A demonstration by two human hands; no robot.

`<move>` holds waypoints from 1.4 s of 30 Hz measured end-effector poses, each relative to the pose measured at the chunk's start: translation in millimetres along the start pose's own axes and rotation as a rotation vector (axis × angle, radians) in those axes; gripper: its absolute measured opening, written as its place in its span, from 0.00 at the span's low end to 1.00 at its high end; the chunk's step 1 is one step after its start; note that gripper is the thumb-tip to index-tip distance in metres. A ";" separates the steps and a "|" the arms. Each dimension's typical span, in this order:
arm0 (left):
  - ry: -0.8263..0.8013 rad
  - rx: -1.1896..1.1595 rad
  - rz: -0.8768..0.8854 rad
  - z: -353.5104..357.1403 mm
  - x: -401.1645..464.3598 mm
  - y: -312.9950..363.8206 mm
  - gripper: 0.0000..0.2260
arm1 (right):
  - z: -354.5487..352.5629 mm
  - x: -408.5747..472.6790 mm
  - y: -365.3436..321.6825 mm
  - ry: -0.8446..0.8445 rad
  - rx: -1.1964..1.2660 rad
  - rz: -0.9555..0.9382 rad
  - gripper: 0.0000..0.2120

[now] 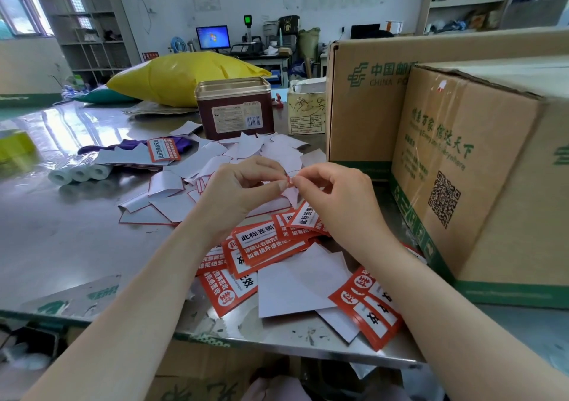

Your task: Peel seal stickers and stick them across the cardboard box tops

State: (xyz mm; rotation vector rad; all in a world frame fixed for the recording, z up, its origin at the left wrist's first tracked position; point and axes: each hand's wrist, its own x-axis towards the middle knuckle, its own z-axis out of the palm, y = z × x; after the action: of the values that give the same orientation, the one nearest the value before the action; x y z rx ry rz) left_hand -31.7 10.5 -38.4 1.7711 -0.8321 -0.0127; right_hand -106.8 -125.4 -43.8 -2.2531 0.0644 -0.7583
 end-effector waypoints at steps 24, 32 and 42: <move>-0.014 -0.270 -0.281 6.4 3.1 0.9 0.03 | -5.6 0.4 -1.8 -0.046 0.293 0.131 0.06; 0.007 -0.205 -0.310 2.9 5.0 -5.2 0.07 | -4.2 3.5 -1.0 0.026 0.271 0.110 0.05; 0.170 -0.029 -0.313 5.6 8.6 -6.7 0.14 | -4.2 4.1 -3.4 -0.086 0.390 0.145 0.05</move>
State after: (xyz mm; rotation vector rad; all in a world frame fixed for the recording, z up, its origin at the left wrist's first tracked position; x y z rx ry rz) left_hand -24.0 2.1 -42.8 1.8307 -0.4258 -0.0784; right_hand -106.2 -126.7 -37.2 -1.8838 0.0345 -0.5424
